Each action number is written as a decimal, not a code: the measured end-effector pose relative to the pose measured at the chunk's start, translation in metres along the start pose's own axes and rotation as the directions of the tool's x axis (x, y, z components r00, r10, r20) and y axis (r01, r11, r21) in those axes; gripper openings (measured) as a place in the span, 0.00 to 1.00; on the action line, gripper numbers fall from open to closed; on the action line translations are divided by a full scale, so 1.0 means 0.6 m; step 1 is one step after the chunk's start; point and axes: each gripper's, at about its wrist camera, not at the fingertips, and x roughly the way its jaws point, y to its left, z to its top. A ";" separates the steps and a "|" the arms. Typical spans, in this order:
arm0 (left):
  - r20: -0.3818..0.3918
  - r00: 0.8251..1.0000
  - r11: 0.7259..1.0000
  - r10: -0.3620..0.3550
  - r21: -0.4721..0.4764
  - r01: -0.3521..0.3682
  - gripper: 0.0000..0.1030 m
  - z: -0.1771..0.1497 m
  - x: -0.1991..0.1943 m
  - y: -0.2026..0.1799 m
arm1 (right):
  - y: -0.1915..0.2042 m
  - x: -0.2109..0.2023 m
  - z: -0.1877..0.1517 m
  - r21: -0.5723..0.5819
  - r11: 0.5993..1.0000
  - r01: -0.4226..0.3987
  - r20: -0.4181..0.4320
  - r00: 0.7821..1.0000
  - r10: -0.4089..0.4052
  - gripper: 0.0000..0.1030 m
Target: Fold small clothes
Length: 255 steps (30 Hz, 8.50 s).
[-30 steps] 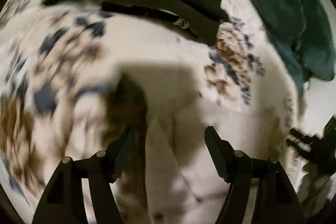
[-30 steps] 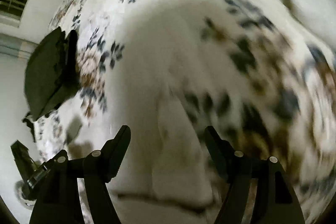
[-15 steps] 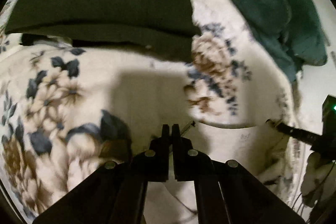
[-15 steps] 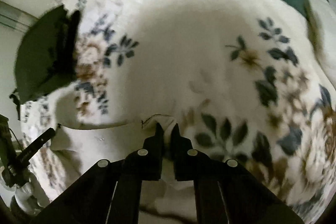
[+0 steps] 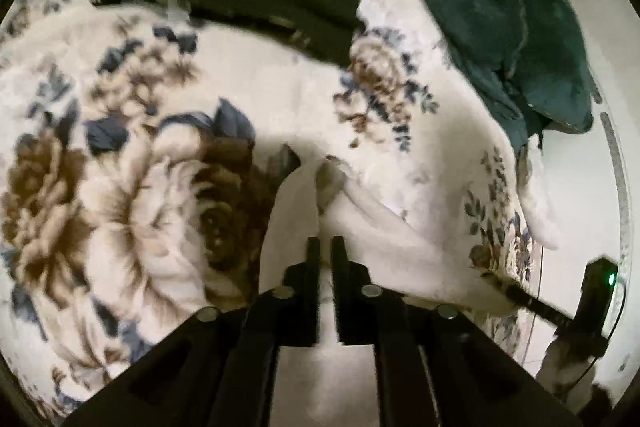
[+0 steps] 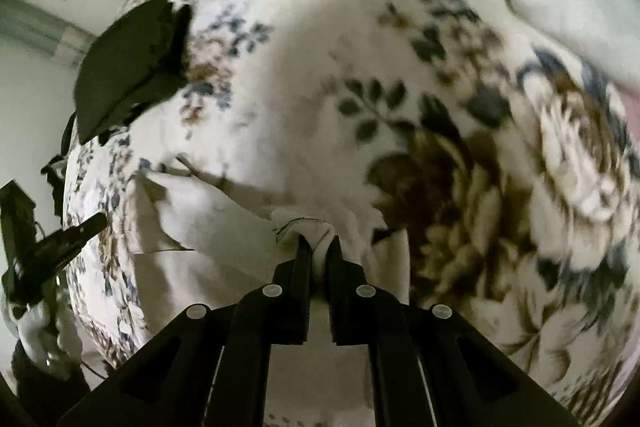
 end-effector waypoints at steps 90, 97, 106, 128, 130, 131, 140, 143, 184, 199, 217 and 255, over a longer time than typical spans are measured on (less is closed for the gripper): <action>-0.263 0.959 0.962 -0.104 -0.270 0.031 0.04 -0.317 0.005 0.063 | -0.126 -0.017 -0.201 0.283 0.952 0.119 -0.269 0.962 -0.041 0.08; -0.196 0.968 0.954 -0.159 -0.282 0.100 0.60 -0.321 -0.056 0.068 | -0.127 -0.046 -0.191 0.247 0.960 0.132 -0.203 0.976 -0.081 0.39; 0.002 0.984 0.964 -0.178 -0.202 0.175 0.60 -0.201 -0.071 0.038 | -0.088 -0.053 -0.108 0.301 0.902 -0.310 0.061 0.950 0.306 0.39; -0.077 0.951 0.915 -0.298 -0.307 0.262 0.67 -0.223 0.044 0.130 | -0.199 0.025 -0.106 0.391 0.874 -0.290 -0.040 0.943 0.331 0.76; -0.092 0.933 0.896 -0.349 -0.325 0.303 0.68 -0.231 0.071 0.128 | -0.194 0.055 -0.106 0.391 0.856 -0.339 -0.087 0.912 0.401 0.76; -0.096 0.925 0.889 -0.369 -0.328 0.320 0.70 -0.233 0.079 0.125 | -0.193 0.076 -0.108 0.380 0.855 -0.353 -0.129 0.895 0.427 0.76; -0.053 0.939 0.913 -0.340 -0.258 0.316 0.16 -0.218 0.073 0.089 | -0.144 0.120 -0.111 0.254 0.904 -0.344 -0.242 0.882 0.404 0.38; -0.032 0.948 0.923 -0.318 -0.239 0.302 0.15 -0.211 0.059 0.078 | -0.114 0.115 -0.116 0.223 0.919 -0.326 -0.238 0.896 0.375 0.22; 0.175 0.984 0.998 0.019 -0.059 -0.009 0.30 0.597 -0.135 0.253 | 0.583 0.247 0.522 -0.117 0.991 -0.065 -0.002 0.998 0.065 0.43; 0.256 0.903 0.938 0.346 -0.061 -0.342 1.00 0.467 -0.179 0.157 | 0.625 0.113 0.371 -0.218 0.913 0.345 0.197 0.932 -0.305 1.00; 0.417 0.814 0.893 0.405 0.009 -0.449 1.00 0.214 -0.456 -0.063 | 0.666 -0.348 0.143 -0.208 0.883 0.422 0.475 0.832 -0.286 1.00; 0.613 0.709 0.901 0.348 -0.011 -0.433 1.00 -0.097 -0.784 -0.255 | 0.630 -0.881 -0.209 -0.288 0.900 0.327 0.675 0.736 -0.051 1.00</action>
